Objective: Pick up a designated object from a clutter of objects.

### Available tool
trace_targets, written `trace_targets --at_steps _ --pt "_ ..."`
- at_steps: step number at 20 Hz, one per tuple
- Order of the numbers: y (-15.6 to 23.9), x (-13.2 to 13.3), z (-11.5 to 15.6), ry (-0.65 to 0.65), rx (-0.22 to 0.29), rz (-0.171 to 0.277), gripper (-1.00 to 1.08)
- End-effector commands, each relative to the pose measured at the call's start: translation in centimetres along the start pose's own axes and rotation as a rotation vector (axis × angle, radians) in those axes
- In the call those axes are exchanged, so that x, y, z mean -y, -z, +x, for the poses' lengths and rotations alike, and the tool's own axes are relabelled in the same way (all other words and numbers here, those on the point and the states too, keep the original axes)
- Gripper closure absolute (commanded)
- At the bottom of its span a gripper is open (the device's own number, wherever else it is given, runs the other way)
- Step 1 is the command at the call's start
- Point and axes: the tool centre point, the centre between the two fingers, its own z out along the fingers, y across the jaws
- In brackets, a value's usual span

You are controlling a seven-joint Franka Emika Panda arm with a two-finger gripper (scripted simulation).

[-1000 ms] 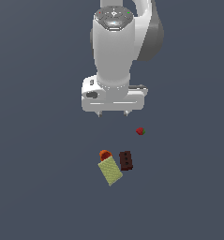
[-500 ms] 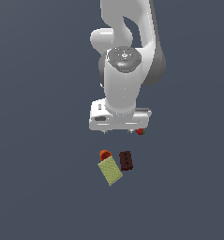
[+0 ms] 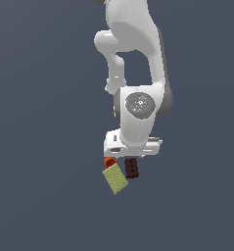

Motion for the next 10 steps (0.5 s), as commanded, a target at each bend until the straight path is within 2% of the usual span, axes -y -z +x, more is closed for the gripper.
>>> trace_targets --at_steps 1,10 --pt "-1.6 0.5 0.6 0.002 -0.007 0.001 -0.92" --pt "-4.7 1.5 1.5 0.005 -0.016 0.004 -0.92"
